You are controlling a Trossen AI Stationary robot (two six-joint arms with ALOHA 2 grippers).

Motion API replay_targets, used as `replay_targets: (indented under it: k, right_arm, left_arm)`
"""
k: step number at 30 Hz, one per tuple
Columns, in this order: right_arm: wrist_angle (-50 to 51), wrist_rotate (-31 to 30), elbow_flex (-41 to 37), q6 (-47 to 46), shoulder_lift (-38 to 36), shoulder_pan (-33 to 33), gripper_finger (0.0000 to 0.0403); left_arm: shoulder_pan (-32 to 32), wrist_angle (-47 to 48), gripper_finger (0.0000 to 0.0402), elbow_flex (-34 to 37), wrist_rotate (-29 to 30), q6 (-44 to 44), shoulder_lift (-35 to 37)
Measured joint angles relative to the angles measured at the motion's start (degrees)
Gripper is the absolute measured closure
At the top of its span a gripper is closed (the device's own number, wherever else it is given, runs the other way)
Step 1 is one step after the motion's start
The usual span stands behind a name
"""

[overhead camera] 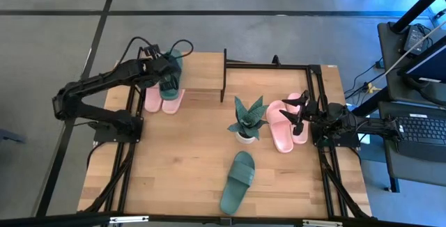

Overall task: Pick and place slides into the shelf
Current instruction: Put the green slipper on the shelf

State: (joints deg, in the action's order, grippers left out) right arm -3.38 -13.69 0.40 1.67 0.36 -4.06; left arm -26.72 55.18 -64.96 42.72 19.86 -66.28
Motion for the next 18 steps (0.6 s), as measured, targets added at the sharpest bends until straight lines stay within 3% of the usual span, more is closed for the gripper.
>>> replay_targets:
  k: [18]
  right_arm:
    - [0.0,0.0,0.0,-0.1,0.0,0.0,0.0182]
  left_arm:
    - [-8.9,-15.8,0.0399,11.6,-1.3,7.6,0.9]
